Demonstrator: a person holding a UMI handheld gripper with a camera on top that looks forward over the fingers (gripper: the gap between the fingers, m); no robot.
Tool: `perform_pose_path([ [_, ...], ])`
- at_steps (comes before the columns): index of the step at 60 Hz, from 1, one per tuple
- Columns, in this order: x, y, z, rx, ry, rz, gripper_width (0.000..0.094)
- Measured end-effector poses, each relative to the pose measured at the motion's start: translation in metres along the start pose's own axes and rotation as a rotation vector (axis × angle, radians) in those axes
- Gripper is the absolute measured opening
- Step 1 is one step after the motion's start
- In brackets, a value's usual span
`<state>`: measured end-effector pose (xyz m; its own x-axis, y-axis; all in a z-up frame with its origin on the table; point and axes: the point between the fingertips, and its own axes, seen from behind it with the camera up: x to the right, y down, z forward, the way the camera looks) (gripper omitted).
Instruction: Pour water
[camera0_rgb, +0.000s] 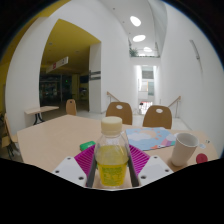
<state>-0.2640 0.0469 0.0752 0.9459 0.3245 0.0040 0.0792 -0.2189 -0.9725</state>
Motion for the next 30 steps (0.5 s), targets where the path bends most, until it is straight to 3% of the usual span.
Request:
perform_pose_path([
  [9,0.002,-0.001,-0.002,0.0,0.0,0.069,0.048],
  [15,0.009,-0.001,0.003,0.015,-0.023,0.085,0.0364],
  [22,0.024,-0.025,-0.002,0.102,-0.007,0.174,0.0336],
  [30,0.057,-0.078,-0.005,0.185,-0.066,0.491,0.0335],
])
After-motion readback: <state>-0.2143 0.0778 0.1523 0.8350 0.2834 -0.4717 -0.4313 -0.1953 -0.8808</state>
